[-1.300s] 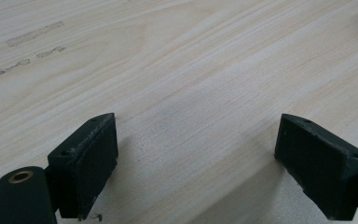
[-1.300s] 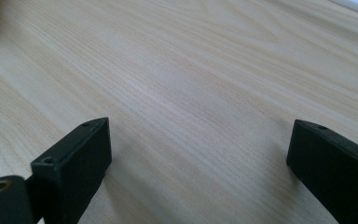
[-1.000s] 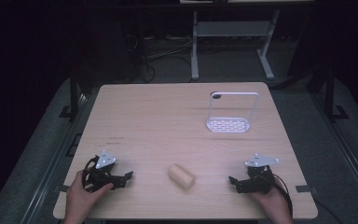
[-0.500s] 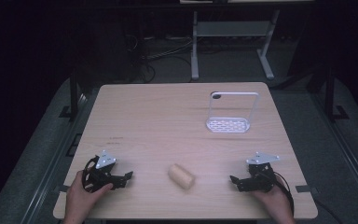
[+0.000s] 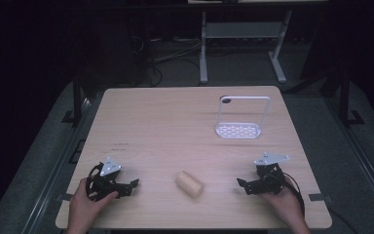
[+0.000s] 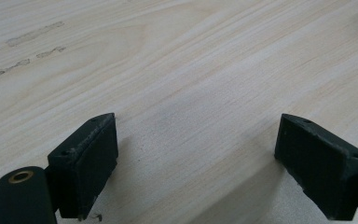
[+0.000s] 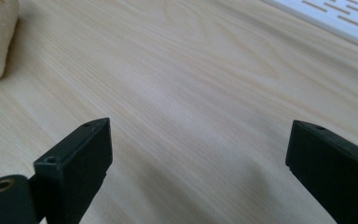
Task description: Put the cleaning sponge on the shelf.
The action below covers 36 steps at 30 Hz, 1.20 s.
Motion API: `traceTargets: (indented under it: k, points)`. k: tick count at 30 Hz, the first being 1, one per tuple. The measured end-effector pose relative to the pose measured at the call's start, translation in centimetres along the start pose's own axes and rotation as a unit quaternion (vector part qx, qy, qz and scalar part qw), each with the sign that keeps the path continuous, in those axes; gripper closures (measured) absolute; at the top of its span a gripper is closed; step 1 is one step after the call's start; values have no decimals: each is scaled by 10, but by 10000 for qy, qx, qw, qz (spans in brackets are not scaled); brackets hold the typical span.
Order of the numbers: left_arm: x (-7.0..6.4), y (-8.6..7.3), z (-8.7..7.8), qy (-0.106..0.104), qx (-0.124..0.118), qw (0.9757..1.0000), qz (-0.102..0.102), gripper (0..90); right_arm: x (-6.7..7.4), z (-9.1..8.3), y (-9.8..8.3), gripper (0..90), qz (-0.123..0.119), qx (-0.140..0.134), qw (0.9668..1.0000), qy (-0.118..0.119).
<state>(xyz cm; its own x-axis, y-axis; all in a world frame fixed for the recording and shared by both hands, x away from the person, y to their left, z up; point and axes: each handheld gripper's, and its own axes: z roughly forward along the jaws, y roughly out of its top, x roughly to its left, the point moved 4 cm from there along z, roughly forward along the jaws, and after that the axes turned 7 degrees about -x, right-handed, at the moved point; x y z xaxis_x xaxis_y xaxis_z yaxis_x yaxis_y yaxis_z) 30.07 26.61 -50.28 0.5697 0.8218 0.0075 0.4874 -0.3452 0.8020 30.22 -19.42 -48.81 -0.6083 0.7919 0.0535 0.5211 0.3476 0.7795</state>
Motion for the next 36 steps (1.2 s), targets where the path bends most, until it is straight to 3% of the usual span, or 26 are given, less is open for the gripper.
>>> traceTargets:
  k: [36]
  points:
    - [0, 0, 0, -13, -2, 10000, 15, 126, 15, 22, 44, 70, -355, -25, 9986, 403]
